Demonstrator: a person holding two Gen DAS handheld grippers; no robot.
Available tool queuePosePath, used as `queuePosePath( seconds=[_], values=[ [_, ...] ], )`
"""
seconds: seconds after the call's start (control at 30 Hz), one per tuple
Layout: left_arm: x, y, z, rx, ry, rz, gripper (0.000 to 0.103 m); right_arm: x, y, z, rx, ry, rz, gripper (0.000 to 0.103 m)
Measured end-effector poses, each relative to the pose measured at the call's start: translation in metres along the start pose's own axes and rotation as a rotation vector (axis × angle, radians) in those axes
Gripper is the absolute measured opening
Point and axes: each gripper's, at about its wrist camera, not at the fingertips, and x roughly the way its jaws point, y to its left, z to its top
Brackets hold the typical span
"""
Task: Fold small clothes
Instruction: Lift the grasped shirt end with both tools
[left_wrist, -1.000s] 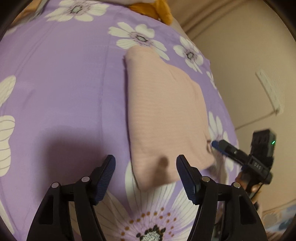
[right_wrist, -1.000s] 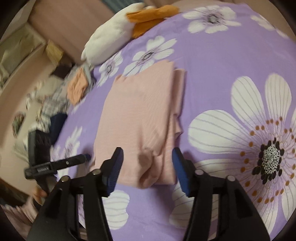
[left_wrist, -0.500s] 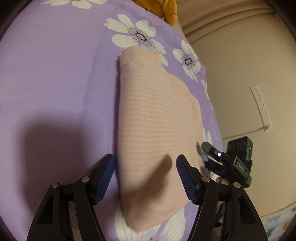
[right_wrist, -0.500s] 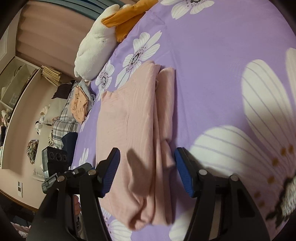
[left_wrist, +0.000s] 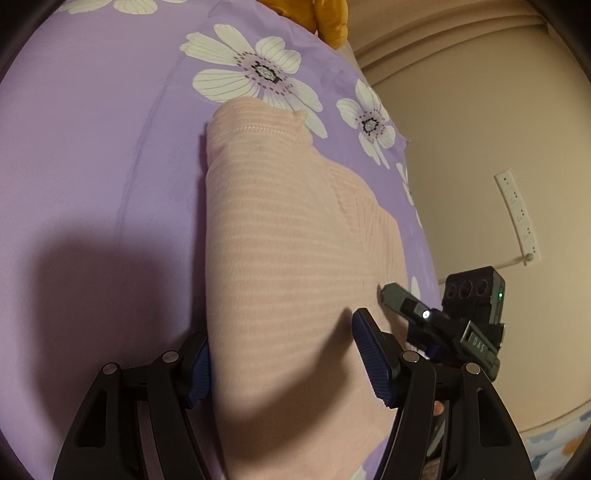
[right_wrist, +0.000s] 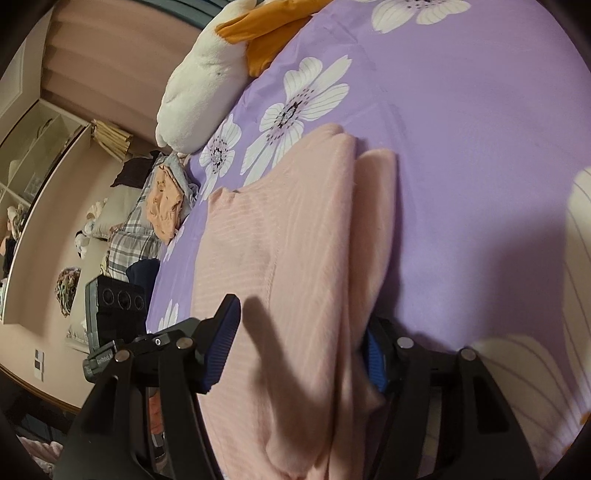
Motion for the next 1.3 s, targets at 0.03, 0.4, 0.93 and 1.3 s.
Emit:
queuePosePath(
  seconds=[0.03, 0.4, 0.93, 1.3],
  values=[
    [0.002, 0.0, 0.002, 0.002, 0.001, 0.0, 0.067, 0.003, 0.0, 0.001, -0.003, -0.001, 0.0, 0.053],
    [0.007, -0.008, 0.004, 0.057, -0.004, 0.056, 0.065, 0.009, 0.008, 0.0, -0.033, -0.013, -0.042, 0.035],
    [-0.002, -0.045, -0.008, 0.204, -0.044, 0.254, 0.035, -0.009, 0.065, -0.018, -0.227, -0.12, -0.196, 0.025],
    [-0.019, -0.066, -0.033, 0.244, -0.046, 0.279, 0.035, -0.035, 0.09, -0.052, -0.243, -0.142, -0.198, 0.025]
  ],
)
